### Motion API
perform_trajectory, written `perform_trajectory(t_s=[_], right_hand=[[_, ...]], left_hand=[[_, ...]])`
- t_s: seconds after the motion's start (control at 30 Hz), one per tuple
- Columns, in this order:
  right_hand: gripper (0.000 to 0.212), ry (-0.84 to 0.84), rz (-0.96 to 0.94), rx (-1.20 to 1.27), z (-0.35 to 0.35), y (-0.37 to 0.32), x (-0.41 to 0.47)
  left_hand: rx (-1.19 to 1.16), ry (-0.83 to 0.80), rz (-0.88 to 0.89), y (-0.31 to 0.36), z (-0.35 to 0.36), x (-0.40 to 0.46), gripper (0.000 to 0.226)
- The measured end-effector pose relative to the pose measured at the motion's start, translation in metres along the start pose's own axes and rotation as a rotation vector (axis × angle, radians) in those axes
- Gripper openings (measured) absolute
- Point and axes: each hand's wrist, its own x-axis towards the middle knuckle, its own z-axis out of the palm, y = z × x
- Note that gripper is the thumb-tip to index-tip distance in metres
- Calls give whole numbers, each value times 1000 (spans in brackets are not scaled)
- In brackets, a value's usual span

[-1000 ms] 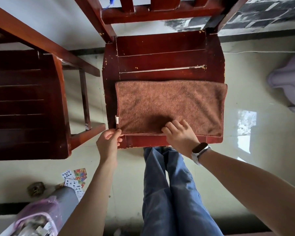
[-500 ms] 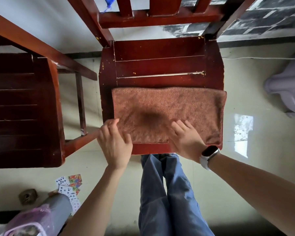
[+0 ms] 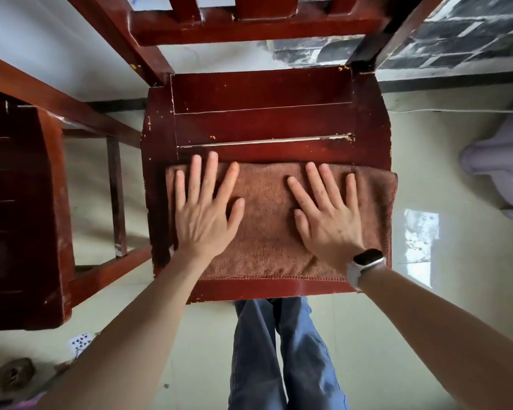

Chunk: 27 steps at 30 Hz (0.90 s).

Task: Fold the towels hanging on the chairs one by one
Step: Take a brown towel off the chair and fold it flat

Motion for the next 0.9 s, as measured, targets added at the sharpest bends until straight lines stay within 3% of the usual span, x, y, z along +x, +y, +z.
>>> perform_trajectory(t_s=[0.13, 0.23, 0.3, 0.43, 0.57, 0.73, 0.83, 0.9], right_hand=[[54, -9, 113, 29, -1, 44, -26], [53, 14, 234, 229, -7, 64, -42], [48, 115, 332, 380, -14, 68, -49], [33, 228, 623, 599, -31, 64, -49], [22, 28, 886, 651, -35, 65, -36], [22, -138, 976, 661, -36, 68, -22], [35, -192, 1030, 690, -42, 65, -15], [32, -227, 1080, 707, -44, 59, -9]], left_hand=[[-28, -56, -176, -19, -4, -9, 65], [-73, -83, -283, -26, -10, -15, 70], [-92, -94, -352, -23, -15, -19, 71], [-79, -91, -337, -5, -27, -35, 69], [-53, -155, -202, 22, -27, -59, 65], [-67, -291, -209, 29, -20, -67, 63], [-50, -313, -193, 27, -21, -65, 64], [-55, -313, -186, 25, -22, -64, 63]])
